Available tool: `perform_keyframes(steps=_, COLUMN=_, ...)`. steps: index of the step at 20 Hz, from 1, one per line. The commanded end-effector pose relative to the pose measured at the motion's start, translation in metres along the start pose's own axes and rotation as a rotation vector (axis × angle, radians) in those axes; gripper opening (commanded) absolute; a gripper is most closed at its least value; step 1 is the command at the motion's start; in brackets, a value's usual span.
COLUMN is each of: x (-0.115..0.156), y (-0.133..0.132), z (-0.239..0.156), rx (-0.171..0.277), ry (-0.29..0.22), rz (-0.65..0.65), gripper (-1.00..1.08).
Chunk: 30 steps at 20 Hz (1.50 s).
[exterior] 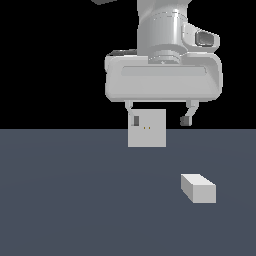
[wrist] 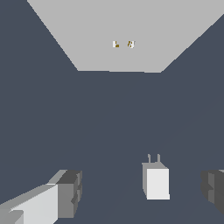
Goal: Plug the charger into the wall socket.
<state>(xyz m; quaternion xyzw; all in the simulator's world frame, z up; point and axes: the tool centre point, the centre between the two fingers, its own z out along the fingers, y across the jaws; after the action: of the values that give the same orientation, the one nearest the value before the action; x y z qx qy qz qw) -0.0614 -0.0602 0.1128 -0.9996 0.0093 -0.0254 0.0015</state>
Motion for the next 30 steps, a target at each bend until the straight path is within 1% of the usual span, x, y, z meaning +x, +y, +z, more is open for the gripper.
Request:
perform_keyframes(steps=1, x=-0.014, y=0.011, z=0.012, rx=-0.002, ry=0.005, rz=-0.001, gripper=1.00)
perform_keyframes(steps=6, x=-0.035, y=0.028, z=0.031, rx=-0.003, ry=0.012, rz=-0.004, gripper=1.00)
perform_keyframes(steps=12, x=-0.048, y=0.040, z=0.044, rx=-0.004, ry=0.017, rz=-0.005, gripper=1.00)
perform_keyframes(steps=21, x=-0.050, y=0.042, z=0.050, rx=-0.004, ry=0.017, rz=-0.005, gripper=1.00)
perform_keyframes(steps=30, x=-0.053, y=0.043, z=0.086, rx=-0.004, ry=0.018, rz=-0.005, gripper=1.00)
